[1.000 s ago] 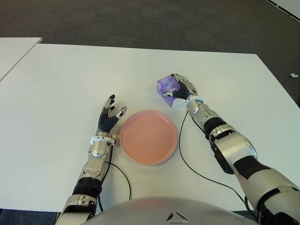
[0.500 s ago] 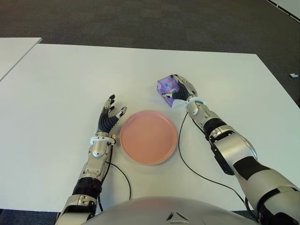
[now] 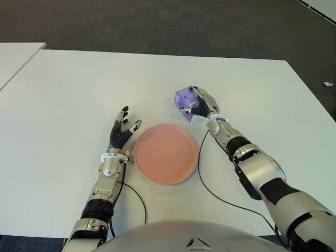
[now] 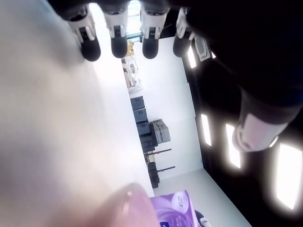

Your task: Put the tissue paper into the plate.

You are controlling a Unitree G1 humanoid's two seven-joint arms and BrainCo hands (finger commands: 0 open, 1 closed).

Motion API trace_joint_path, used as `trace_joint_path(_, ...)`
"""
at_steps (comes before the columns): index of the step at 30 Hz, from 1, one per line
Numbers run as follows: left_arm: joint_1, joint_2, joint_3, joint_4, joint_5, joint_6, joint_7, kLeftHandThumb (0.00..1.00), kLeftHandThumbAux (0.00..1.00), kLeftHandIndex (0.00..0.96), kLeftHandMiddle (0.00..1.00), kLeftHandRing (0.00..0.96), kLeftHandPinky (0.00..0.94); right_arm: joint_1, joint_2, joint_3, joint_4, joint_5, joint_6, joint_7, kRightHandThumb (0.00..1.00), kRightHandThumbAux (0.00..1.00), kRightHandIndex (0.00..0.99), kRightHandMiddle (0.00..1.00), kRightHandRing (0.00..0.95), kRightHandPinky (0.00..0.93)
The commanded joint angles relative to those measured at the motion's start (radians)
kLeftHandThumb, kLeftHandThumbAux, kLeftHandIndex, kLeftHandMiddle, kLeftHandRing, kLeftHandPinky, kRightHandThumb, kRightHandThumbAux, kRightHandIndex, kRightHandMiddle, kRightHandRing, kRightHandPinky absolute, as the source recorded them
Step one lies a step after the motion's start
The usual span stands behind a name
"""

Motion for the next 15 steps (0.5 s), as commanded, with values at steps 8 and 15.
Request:
trace_joint_path(8, 0.056, -0.013, -0.005, 0.031, 0.003, 0.041, 0.012, 0.012, 0.552, 0.0, 0.0, 0.0, 0.0, 0.093, 0.014, 0.109, 0.048, -0.096, 0.028, 0.012, 0.104, 0.499, 0.0, 0.057, 0.018, 0.0)
trace_joint_path(15, 0.058, -0.012, -0.007, 0.031, 0.007, 0.041, 0.018, 0.013, 0.553, 0.0, 0.0, 0.0, 0.0, 0.127, 0.011, 0.165, 0.049, -0.133, 0.025, -0.012, 0.108, 0.511, 0.0, 0.059, 0.022, 0.0)
